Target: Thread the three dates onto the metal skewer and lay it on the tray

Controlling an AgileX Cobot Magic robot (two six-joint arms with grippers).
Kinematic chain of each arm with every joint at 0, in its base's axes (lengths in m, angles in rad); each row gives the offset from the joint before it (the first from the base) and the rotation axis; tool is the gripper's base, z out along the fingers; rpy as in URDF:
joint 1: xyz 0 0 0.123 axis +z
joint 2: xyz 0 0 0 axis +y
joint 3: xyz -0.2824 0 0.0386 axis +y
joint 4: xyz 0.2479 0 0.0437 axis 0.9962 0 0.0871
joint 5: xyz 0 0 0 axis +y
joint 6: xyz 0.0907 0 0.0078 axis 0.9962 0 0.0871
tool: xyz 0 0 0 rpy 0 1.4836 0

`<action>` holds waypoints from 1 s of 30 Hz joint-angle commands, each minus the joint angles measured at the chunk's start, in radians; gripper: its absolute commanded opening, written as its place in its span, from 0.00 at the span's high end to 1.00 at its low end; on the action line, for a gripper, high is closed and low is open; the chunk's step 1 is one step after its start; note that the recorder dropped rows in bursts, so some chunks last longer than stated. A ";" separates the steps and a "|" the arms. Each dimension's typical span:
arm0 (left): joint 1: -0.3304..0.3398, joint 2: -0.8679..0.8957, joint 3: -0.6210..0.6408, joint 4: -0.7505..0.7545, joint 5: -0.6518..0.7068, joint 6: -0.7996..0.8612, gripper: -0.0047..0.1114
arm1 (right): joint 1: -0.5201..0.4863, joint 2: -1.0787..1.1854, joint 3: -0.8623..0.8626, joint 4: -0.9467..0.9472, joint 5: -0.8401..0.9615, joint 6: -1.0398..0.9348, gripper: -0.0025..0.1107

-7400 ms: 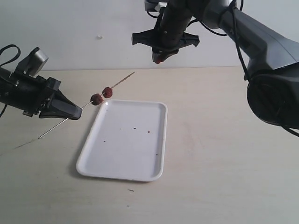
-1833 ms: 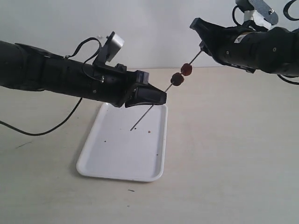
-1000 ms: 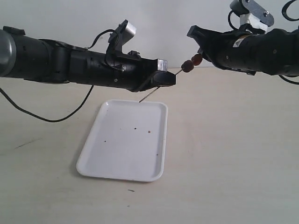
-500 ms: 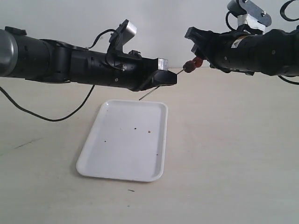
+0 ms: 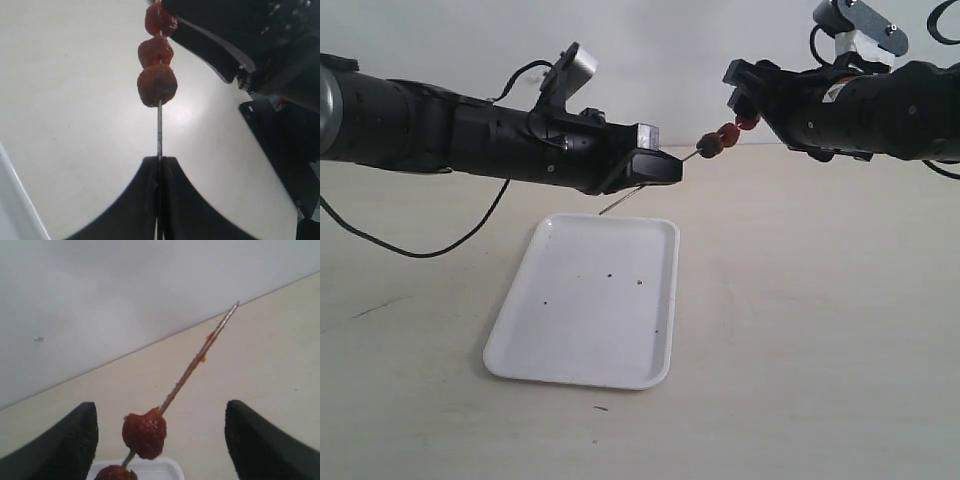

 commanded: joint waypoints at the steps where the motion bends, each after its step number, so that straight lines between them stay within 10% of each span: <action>1: 0.019 -0.002 -0.008 0.047 0.031 -0.016 0.96 | -0.022 0.001 0.003 -0.009 0.008 -0.021 0.36; 16: 0.091 -0.063 0.152 0.178 -0.098 -0.106 0.96 | -0.072 -0.094 0.003 -0.011 0.084 -0.165 0.36; 30: -0.004 -0.210 0.434 -0.087 -0.409 0.156 0.96 | -0.072 -0.127 0.003 -0.011 0.154 -0.169 0.37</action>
